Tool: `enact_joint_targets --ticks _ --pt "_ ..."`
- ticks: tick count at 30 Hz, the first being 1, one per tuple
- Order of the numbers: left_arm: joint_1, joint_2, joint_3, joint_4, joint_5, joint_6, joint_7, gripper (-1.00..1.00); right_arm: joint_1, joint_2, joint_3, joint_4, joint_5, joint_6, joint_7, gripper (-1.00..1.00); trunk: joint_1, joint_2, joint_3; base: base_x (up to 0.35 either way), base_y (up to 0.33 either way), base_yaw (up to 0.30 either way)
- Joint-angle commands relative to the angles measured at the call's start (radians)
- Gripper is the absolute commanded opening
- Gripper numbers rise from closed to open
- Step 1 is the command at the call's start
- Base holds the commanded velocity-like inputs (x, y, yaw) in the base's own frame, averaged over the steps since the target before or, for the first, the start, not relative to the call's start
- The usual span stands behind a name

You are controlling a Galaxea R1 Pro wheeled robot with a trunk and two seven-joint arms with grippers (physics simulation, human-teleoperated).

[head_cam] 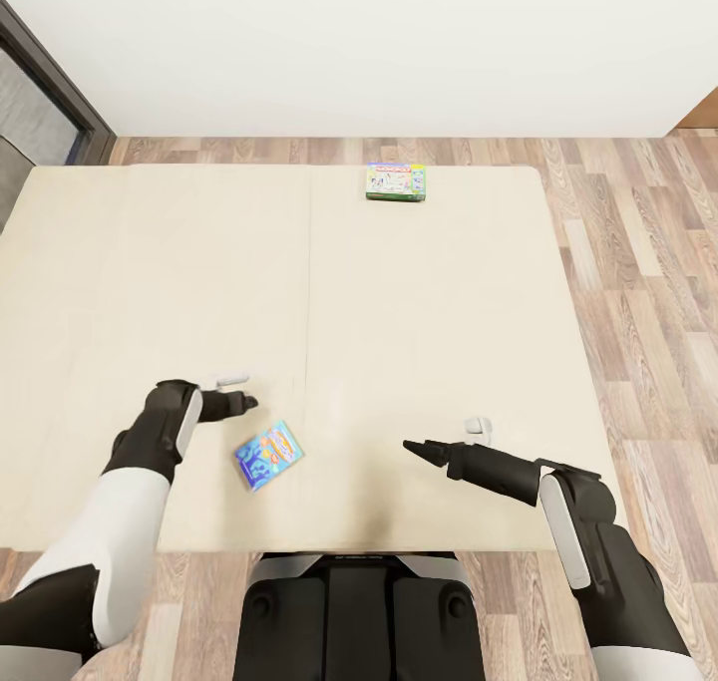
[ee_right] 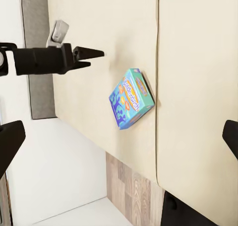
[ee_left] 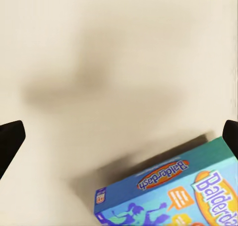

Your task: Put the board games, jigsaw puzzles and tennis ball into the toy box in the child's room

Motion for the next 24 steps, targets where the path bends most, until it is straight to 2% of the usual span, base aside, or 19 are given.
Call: enact_joint_targets --ticks 1,5,9,18,24 --pt "0.0 0.007 0.003 -0.001 -0.009 0.005 -0.03 1.0 0.0 0.0 -0.001 0.0 0.0 0.005 0.003 1.0 0.001 -0.002 -0.001 0.0 0.0 0.0" --pt "0.005 0.04 0.0 -0.001 -0.009 0.01 -0.105 1.0 0.0 0.0 -0.001 0.0 0.0 0.005 0.003 1.0 0.001 -0.002 -0.001 0.0 0.0 0.0" --pt "0.02 0.048 -0.001 -0.001 -0.008 0.007 -0.125 1.0 0.0 0.0 -0.001 0.0 0.0 0.005 0.003 1.0 0.001 -0.002 -0.001 0.0 0.0 0.0" --pt "0.042 0.046 -0.002 0.016 -0.004 0.003 -0.143 1.0 0.0 -0.001 -0.001 0.0 0.0 0.005 0.003 1.0 0.001 -0.002 -0.001 0.0 0.0 0.0" --pt "0.044 0.05 0.0 0.071 -0.002 -0.003 -0.175 1.0 0.0 -0.001 -0.001 0.0 0.0 0.005 0.004 1.0 0.001 -0.002 -0.001 0.0 0.0 0.0"
